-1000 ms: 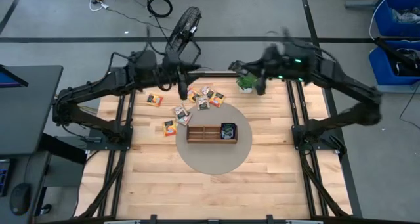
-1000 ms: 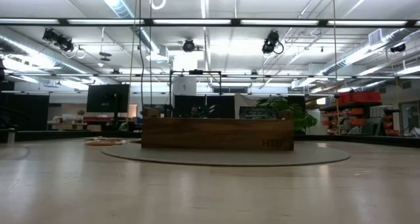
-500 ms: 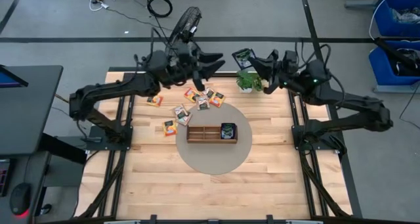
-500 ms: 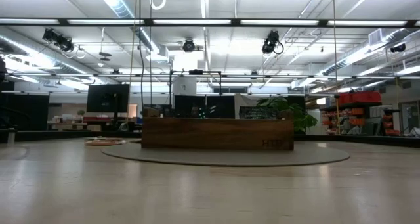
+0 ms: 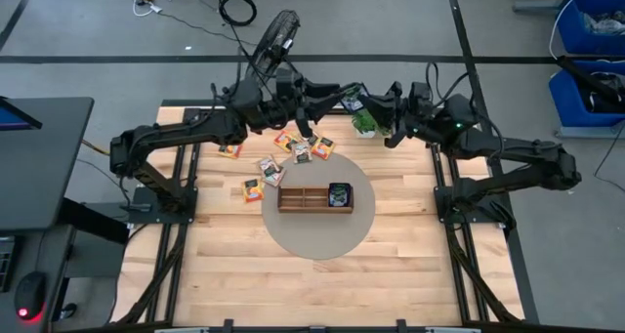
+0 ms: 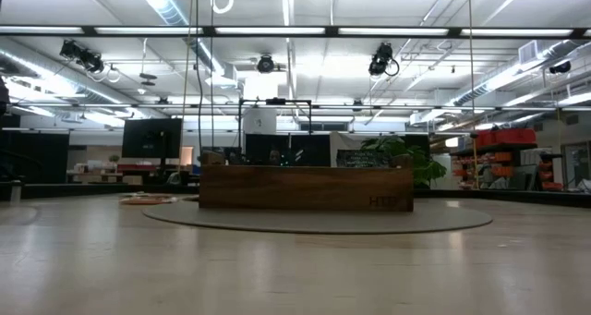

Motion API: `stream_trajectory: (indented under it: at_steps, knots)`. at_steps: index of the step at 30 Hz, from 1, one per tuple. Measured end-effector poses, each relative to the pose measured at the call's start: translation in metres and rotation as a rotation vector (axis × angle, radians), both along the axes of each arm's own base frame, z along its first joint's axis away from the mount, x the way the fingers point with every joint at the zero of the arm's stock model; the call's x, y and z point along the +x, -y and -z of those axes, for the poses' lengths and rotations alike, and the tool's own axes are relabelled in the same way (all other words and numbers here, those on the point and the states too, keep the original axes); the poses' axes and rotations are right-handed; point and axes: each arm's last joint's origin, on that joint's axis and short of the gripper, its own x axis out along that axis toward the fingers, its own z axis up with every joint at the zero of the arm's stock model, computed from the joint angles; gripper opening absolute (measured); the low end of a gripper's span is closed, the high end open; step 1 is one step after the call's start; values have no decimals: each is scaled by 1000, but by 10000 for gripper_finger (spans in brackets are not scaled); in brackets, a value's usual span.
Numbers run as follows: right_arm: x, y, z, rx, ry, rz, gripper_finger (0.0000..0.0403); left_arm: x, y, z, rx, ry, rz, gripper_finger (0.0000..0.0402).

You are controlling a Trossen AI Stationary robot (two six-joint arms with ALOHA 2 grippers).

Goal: Pick & Place Tea
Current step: Put the blue tea bag into the right section of the wooden organizer

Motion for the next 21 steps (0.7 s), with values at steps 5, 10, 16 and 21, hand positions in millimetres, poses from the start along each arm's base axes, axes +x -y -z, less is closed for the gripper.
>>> stream_trajectory:
  at_steps: [5, 10, 16, 21]
  knots:
    - [9, -3, 3, 1, 2, -17, 0, 0, 0, -1, 3, 4, -2, 197]
    - [12, -3, 6, 5, -1, -13, 0, 0, 0, 0, 2, -3, -2, 164]
    - [12, -3, 5, 2, 8, -6, 0, 0, 0, 0, 5, -2, -3, 77]
    - [12, -3, 5, -13, 3, 9, 0, 0, 0, 0, 17, -5, -6, 9]
